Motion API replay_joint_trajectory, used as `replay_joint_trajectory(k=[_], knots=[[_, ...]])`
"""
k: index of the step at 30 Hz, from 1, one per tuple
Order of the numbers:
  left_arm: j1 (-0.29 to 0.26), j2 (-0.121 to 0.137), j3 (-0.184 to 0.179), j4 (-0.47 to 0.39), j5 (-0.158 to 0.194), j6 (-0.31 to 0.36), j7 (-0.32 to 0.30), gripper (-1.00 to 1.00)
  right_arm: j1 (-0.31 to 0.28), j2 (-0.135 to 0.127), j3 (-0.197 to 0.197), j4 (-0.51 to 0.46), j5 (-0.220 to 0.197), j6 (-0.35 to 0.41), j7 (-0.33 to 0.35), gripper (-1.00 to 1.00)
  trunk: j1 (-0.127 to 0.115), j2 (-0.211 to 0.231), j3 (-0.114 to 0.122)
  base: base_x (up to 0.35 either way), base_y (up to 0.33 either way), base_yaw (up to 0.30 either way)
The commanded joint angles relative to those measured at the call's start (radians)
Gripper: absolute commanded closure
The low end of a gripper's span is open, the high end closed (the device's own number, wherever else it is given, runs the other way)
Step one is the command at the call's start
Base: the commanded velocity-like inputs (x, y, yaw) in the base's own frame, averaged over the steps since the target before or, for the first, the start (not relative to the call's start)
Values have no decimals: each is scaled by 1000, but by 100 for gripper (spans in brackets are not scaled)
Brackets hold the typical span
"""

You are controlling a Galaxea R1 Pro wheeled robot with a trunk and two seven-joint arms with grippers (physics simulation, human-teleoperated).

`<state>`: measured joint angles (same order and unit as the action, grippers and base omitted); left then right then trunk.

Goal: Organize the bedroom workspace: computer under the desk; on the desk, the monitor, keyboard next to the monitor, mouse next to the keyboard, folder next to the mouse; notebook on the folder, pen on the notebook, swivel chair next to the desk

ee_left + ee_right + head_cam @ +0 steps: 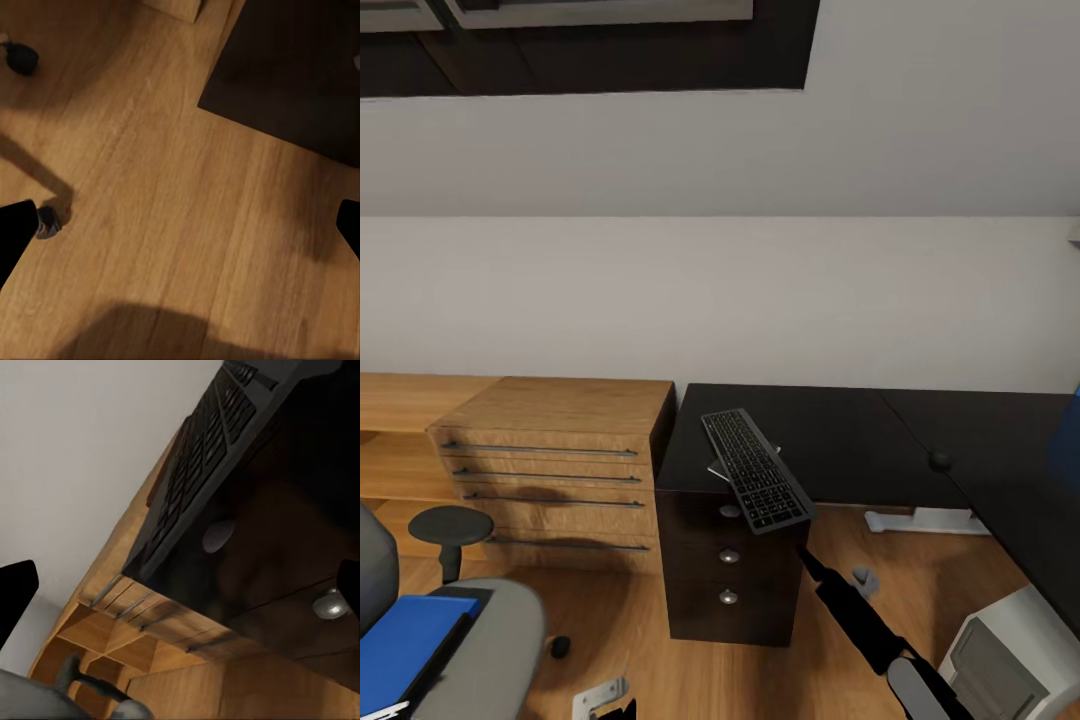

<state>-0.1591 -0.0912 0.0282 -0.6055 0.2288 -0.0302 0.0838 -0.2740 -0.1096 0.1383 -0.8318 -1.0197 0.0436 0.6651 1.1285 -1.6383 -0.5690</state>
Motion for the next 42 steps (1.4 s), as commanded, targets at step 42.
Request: replay_joint_trajectory(k=[42], knots=[[0, -1, -1, 1, 7, -14, 1, -100, -1, -22, -39, 30, -15, 8, 38, -100, 0, 0, -1, 0, 0, 0]])
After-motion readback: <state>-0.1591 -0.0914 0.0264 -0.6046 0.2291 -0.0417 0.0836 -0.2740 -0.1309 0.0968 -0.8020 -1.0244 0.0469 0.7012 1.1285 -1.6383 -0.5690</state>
